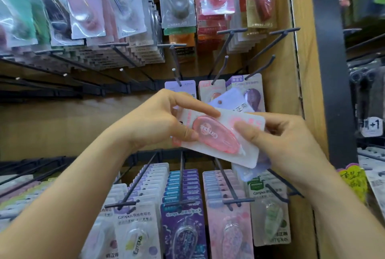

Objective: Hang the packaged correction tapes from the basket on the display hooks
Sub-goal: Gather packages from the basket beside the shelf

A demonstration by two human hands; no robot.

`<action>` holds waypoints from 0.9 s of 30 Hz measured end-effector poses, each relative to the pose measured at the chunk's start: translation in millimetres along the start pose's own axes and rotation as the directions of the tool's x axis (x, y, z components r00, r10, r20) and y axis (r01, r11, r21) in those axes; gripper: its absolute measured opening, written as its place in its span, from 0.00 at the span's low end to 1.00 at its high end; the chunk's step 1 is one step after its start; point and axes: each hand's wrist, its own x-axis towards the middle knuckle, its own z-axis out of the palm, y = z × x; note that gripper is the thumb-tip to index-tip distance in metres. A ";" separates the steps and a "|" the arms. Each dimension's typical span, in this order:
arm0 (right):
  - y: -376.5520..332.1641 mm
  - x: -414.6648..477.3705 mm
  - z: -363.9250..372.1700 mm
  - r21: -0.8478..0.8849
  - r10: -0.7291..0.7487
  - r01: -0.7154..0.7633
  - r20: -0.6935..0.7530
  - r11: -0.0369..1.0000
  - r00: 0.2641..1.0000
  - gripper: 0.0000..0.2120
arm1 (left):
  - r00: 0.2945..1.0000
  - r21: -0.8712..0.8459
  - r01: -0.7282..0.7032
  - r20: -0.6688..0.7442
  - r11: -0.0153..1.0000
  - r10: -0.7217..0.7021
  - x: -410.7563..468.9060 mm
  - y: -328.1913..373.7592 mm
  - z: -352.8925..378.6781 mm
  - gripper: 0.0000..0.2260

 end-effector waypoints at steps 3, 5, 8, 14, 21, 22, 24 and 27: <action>4.9 -3.0 4.7 -0.044 -0.083 0.079 -0.102 0.996 0.991 0.04 | 0.998 0.090 -0.006 -0.065 0.996 0.012 2.0 -3.8 9.2 0.20; 6.8 -5.3 7.8 -0.016 -0.117 0.116 -0.234 0.993 0.965 0.09 | 0.940 0.323 0.037 -0.333 0.946 0.077 0.2 -9.8 21.7 0.22; 6.6 -8.6 18.7 -0.097 -0.195 0.171 -0.367 0.980 0.910 0.10 | 0.837 0.411 0.070 -0.520 0.909 0.171 -11.1 -0.3 54.9 0.25; 5.0 -16.2 37.1 -0.195 -0.258 0.195 -0.386 0.961 0.886 0.09 | 0.856 0.199 0.080 -0.516 0.977 0.035 -8.2 8.9 85.7 0.22; -0.4 -24.4 30.5 -0.245 -0.260 0.175 -0.375 0.954 0.890 0.20 | 0.783 0.313 0.026 -0.597 0.949 0.175 -7.3 23.5 83.2 0.26; -1.7 -25.4 28.1 -0.230 -0.262 0.180 -0.407 0.956 0.875 0.20 | 0.775 0.368 0.009 -0.591 0.930 0.226 -6.0 25.9 81.2 0.26; -1.8 -26.4 23.1 -0.258 -0.285 0.180 -0.461 0.949 0.841 0.20 | 0.763 0.486 -0.010 -0.561 0.874 0.320 -0.6 29.1 75.7 0.26; 0.9 -26.2 18.3 -0.350 -0.322 0.157 -0.486 0.924 0.812 0.22 | 0.746 0.652 0.022 -0.515 0.758 0.422 10.5 29.3 68.1 0.26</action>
